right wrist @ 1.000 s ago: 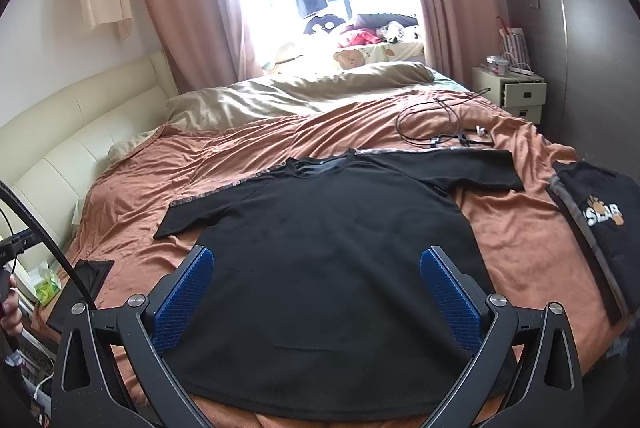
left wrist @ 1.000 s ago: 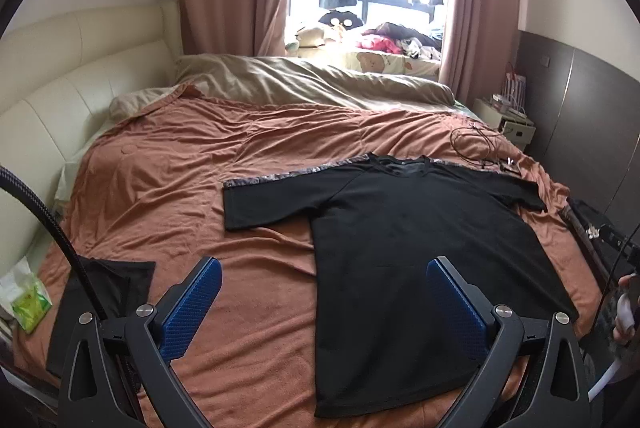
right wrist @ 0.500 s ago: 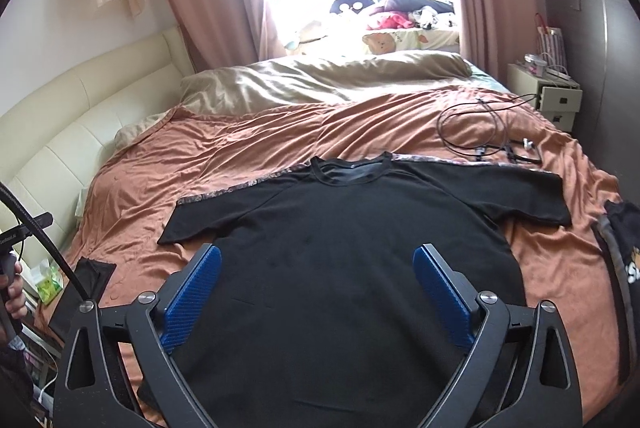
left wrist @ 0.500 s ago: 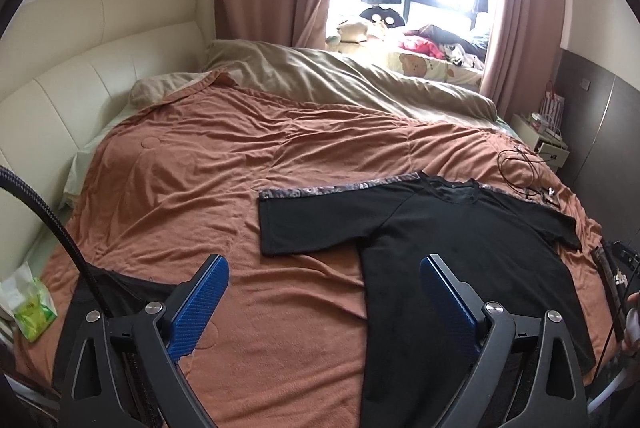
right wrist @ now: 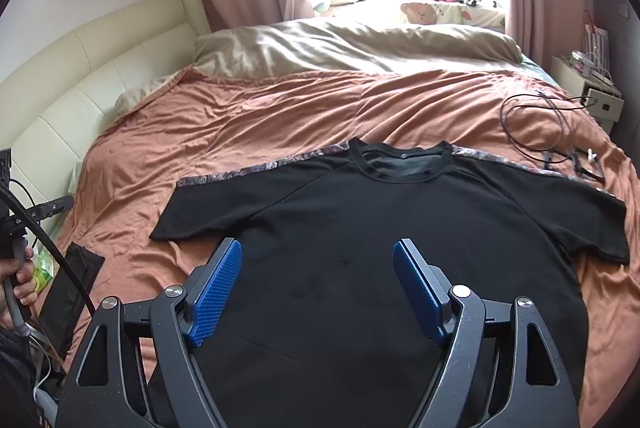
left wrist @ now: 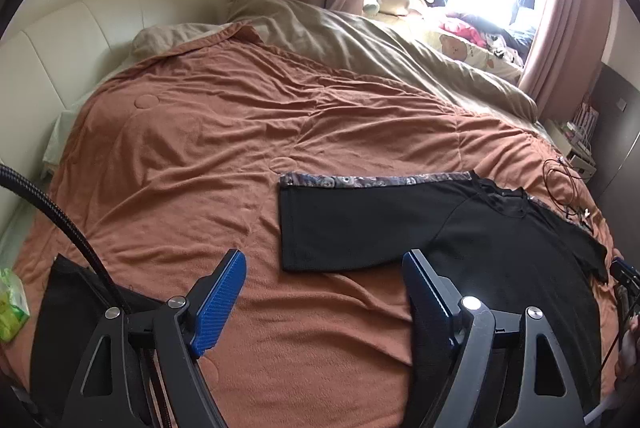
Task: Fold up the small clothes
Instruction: 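Lower both tools toward the black t-shirt lying flat on the bed, then grasp the shirt's side edge with the left tool and lift it toward the collar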
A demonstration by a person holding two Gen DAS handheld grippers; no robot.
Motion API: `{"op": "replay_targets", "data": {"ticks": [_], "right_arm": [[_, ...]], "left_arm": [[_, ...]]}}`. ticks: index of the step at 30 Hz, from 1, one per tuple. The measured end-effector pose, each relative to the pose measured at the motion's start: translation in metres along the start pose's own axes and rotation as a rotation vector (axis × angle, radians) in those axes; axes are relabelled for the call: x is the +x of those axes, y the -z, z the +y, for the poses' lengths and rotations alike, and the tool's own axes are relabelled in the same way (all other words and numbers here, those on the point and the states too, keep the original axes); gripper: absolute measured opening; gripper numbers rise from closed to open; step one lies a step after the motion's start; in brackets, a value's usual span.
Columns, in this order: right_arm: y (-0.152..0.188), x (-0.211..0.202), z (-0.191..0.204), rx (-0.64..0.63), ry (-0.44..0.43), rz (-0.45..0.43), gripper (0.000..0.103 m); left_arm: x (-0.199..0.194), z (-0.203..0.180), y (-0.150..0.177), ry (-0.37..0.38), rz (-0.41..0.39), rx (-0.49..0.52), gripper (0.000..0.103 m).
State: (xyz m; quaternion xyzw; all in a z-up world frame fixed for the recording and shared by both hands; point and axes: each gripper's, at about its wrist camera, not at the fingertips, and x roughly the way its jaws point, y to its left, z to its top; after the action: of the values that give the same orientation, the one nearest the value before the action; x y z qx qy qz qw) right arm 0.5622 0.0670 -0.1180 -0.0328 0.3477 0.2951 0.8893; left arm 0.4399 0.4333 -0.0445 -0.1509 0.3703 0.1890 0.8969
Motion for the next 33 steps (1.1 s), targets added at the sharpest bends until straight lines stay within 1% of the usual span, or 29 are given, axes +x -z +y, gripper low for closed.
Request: {"op": "replay_targets", "data": {"ticks": [2,4,7,9,12,14,16,18,19,23,27,29,30,33], "right_arm": [[-0.006,0.019,0.002,-0.008,0.012,0.017,0.076],[-0.012,0.038,0.008,-0.025,0.02,0.036,0.067],[-0.021,0.071,0.014,-0.028,0.003,0.074,0.066],[-0.025,0.089,0.022,-0.044,0.004,0.088,0.063],[-0.03,0.118,0.031,-0.06,0.011,0.12,0.058],[-0.035,0.139,0.035,-0.065,0.036,0.132,0.054],[-0.038,0.152,0.039,-0.068,0.034,0.14,0.052],[-0.041,0.166,0.042,-0.072,0.029,0.149,0.05],[-0.042,0.173,0.044,-0.075,0.025,0.155,0.047],[-0.046,0.197,0.048,-0.072,-0.012,0.175,0.04],[-0.05,0.223,0.056,-0.066,-0.051,0.195,0.03],[-0.05,0.234,0.061,-0.071,-0.067,0.207,0.026],[-0.049,0.24,0.063,-0.071,-0.076,0.214,0.023],[-0.05,0.258,0.067,-0.056,-0.101,0.235,0.015]], "left_arm": [[0.019,0.006,-0.003,0.001,0.013,-0.004,0.081],[0.038,0.012,-0.004,0.001,0.029,-0.015,0.081],[0.069,0.022,-0.005,0.007,0.05,-0.039,0.081],[0.088,0.028,-0.005,0.005,0.06,-0.048,0.078],[0.119,0.038,-0.003,0.032,0.09,-0.076,0.075],[0.14,0.045,0.001,0.039,0.118,-0.094,0.069],[0.158,0.052,0.003,0.055,0.14,-0.108,0.066],[0.173,0.058,0.002,0.078,0.154,-0.123,0.063],[0.18,0.06,0.002,0.084,0.161,-0.13,0.062],[0.201,0.064,-0.002,0.104,0.176,-0.153,0.061],[0.22,0.066,-0.005,0.103,0.188,-0.167,0.058],[0.23,0.068,-0.005,0.106,0.204,-0.177,0.053],[0.235,0.068,-0.005,0.109,0.213,-0.18,0.052],[0.248,0.069,-0.007,0.09,0.224,-0.166,0.051]]}}
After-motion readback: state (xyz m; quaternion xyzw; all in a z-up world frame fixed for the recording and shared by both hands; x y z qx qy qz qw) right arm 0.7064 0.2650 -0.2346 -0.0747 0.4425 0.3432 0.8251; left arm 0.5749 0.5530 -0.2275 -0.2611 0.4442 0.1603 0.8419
